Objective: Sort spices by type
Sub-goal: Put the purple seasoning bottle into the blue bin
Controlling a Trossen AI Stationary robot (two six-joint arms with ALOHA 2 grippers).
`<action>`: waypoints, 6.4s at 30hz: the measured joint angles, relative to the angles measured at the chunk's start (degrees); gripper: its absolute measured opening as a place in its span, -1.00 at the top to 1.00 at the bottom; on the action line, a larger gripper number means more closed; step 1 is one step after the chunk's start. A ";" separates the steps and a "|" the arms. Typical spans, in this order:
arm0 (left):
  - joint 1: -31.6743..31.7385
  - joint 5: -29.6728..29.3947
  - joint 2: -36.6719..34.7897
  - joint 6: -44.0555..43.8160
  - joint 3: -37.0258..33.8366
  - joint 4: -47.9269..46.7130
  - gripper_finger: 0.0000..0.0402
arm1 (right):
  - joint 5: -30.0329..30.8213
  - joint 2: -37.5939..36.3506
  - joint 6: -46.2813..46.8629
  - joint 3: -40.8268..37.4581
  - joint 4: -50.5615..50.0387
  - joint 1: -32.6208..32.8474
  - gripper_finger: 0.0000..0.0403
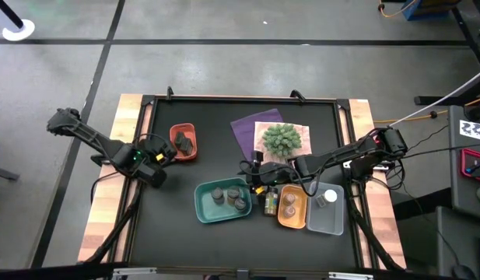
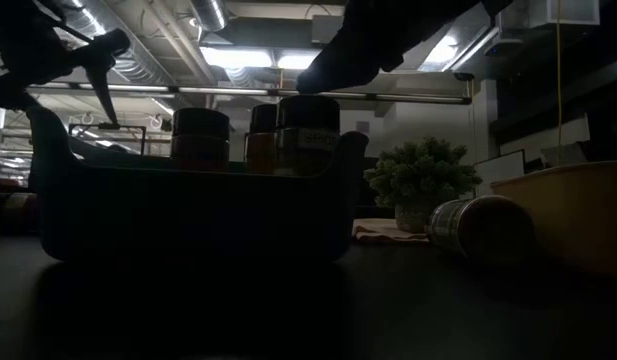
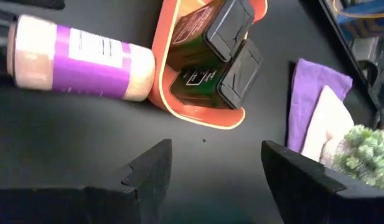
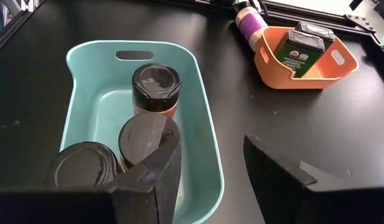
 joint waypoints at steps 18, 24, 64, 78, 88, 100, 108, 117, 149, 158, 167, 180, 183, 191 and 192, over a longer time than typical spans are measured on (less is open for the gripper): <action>2.85 2.31 1.54 -17.23 -0.04 -9.41 -0.15 | -0.01 0.02 0.00 0.00 0.04 0.00 0.14; 5.67 9.02 5.01 -22.41 -0.07 -11.53 -0.15 | 0.00 0.00 0.00 0.00 0.07 0.00 0.14; 18.49 14.79 19.57 -35.57 -0.07 -8.11 -0.15 | 0.00 0.01 0.03 0.00 0.16 0.00 0.14; 21.65 17.89 19.63 -32.77 -0.11 -6.79 -0.15 | 0.00 0.01 0.04 0.00 0.17 0.00 0.14; 21.97 20.68 19.63 -34.95 -0.11 -6.83 -0.15 | -0.01 0.00 0.04 0.00 0.16 0.00 0.14; 25.44 20.67 22.37 -34.57 -0.13 -7.07 -0.15 | 0.01 0.02 0.04 0.00 0.01 0.00 0.14; 26.95 20.72 24.77 -33.79 -0.13 -7.00 -0.15 | -0.01 0.02 0.04 0.00 0.01 0.00 0.14; 27.47 24.38 27.90 -29.85 -0.11 -5.54 -0.15 | -0.01 0.02 0.04 0.00 0.01 0.00 0.14; 21.97 32.71 29.94 2.28 -0.11 -3.05 -0.15 | -0.03 0.02 0.24 0.00 0.03 0.02 0.14; 20.38 33.17 29.94 10.63 -0.11 -3.17 -0.15 | -0.03 0.02 0.24 0.00 -0.32 0.02 0.14; 16.95 34.17 29.94 17.28 -0.11 -2.80 -0.15 | -0.02 0.02 0.23 0.00 -0.32 0.01 0.14; 8.53 33.52 29.94 22.55 -0.13 -1.89 -0.15 | -0.03 0.02 0.24 0.00 -0.30 0.02 0.14; 6.47 33.52 29.94 27.45 -0.11 -1.14 -0.15 | -0.02 0.01 0.22 0.00 -0.28 0.00 0.14; 3.73 33.45 29.94 27.39 -0.11 -1.09 -0.15 | -0.01 0.02 0.23 0.00 -0.28 0.01 0.14; 3.61 33.45 29.94 26.89 -0.11 -1.09 -0.15 | -0.01 0.02 0.23 0.00 -0.28 0.02 0.14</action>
